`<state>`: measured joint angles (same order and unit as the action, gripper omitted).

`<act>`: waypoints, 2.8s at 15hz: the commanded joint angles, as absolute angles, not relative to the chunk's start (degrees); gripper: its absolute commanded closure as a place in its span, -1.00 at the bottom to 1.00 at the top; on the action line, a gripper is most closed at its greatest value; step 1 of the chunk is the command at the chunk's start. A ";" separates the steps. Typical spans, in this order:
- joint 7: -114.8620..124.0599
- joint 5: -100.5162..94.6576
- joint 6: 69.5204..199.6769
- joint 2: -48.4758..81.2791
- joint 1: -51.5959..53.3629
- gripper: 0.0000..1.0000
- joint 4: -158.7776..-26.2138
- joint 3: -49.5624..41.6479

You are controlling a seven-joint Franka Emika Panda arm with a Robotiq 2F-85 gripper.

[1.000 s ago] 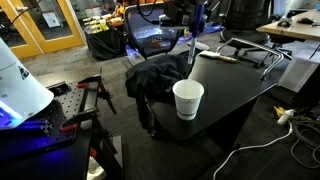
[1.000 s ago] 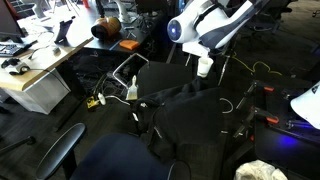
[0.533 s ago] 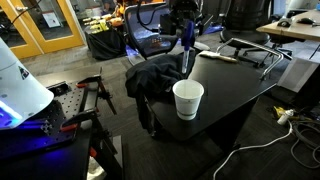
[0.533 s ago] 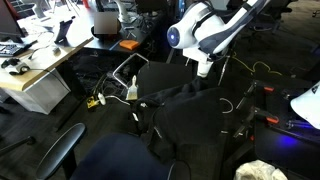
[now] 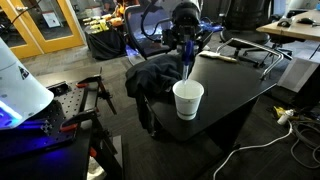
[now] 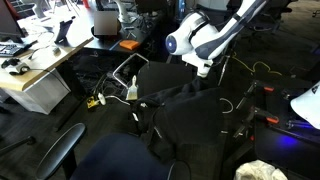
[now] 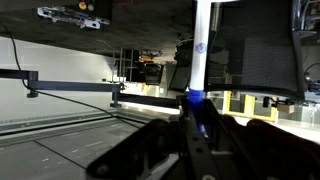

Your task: Put the blue pen in the white coffee cup

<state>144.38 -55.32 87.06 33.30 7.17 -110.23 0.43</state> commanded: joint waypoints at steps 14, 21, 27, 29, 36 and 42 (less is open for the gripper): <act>144.89 -53.69 90.62 46.68 6.20 0.92 -98.07 -0.41; 147.35 -51.96 90.43 44.80 6.78 -0.24 -100.13 -0.42; 149.40 -47.60 91.76 38.84 14.09 -1.00 -103.48 -7.80; 149.06 -45.44 91.87 36.00 18.82 -1.00 -105.04 -12.84; 148.96 -42.07 92.23 29.01 31.70 -1.00 -110.66 -24.85; 148.96 -43.00 90.54 30.33 31.66 -1.00 -109.46 -24.26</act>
